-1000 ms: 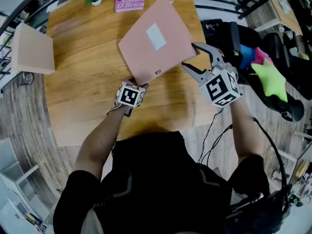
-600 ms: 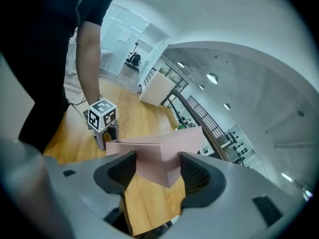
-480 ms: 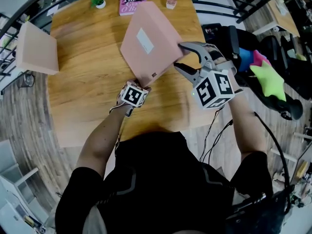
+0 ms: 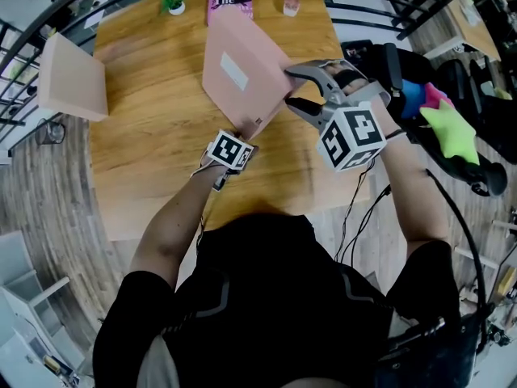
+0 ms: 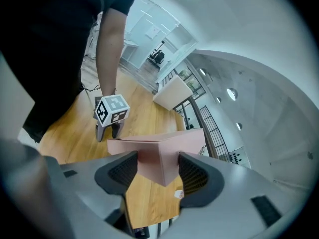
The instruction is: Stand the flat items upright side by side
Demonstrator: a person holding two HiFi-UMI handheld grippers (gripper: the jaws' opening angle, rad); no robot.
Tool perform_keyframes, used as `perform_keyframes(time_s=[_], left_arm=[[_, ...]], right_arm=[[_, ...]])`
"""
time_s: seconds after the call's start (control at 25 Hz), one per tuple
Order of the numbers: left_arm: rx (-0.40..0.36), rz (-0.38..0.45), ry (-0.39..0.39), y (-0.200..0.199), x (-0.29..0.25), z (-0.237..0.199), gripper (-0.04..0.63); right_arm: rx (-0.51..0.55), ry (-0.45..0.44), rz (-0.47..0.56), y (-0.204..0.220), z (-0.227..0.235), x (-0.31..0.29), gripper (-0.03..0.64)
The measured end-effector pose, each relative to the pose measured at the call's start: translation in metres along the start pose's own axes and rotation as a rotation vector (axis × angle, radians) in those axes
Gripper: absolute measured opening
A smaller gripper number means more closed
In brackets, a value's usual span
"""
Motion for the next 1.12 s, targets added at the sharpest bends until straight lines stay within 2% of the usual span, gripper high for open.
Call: perform_keyframes(time_s=[0.2, 0.4, 0.52, 0.64, 0.72, 0.76, 0.84, 0.96, 1.12], left_arm=[[-0.026, 0.050, -0.014, -0.003, 0.020, 0.004, 0.301], [0.045, 0.173, -0.057, -0.002, 0.061, -0.003, 0.301], [0.057, 0.257, -0.106, 0.001, 0.093, -0.008, 0.301], [0.168, 0.353, -0.104, 0.002, 0.132, -0.006, 0.301], [0.246, 0.460, -0.094, 0.000, 0.163, 0.002, 0.301], [0.256, 0.513, -0.094, -0.003, 0.177, 0.006, 0.301], [0.231, 0.585, -0.116, -0.006, 0.202, 0.008, 0.301], [0.194, 0.619, -0.161, -0.005, 0.231, 0.004, 0.301], [0.175, 0.740, -0.217, -0.003, 0.274, -0.001, 0.301]], right_arm=[[0.051, 0.005, 0.010, -0.015, -0.006, -0.004, 0.267], [0.078, 0.000, 0.029, -0.033, -0.011, -0.006, 0.268], [0.076, -0.007, 0.046, -0.046, -0.014, -0.012, 0.267], [0.092, 0.002, 0.043, -0.054, -0.018, -0.016, 0.270], [0.071, 0.017, 0.045, -0.056, -0.024, -0.017, 0.287], [0.046, 0.023, 0.052, -0.056, -0.025, -0.017, 0.301], [-0.017, 0.032, 0.077, -0.057, -0.024, -0.017, 0.304], [-0.098, 0.035, 0.116, -0.059, -0.024, -0.018, 0.304], [-0.081, 0.038, 0.102, -0.066, -0.026, -0.020, 0.305]])
Point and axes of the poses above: the fingertips, and each gripper's own axes: x backward along the fingers, z to its right, y out of its underside, the point moved 10 cm from there along x, backward along the fingers, and after that the axes turned 9 degrees about z, right-handed, at the moved point
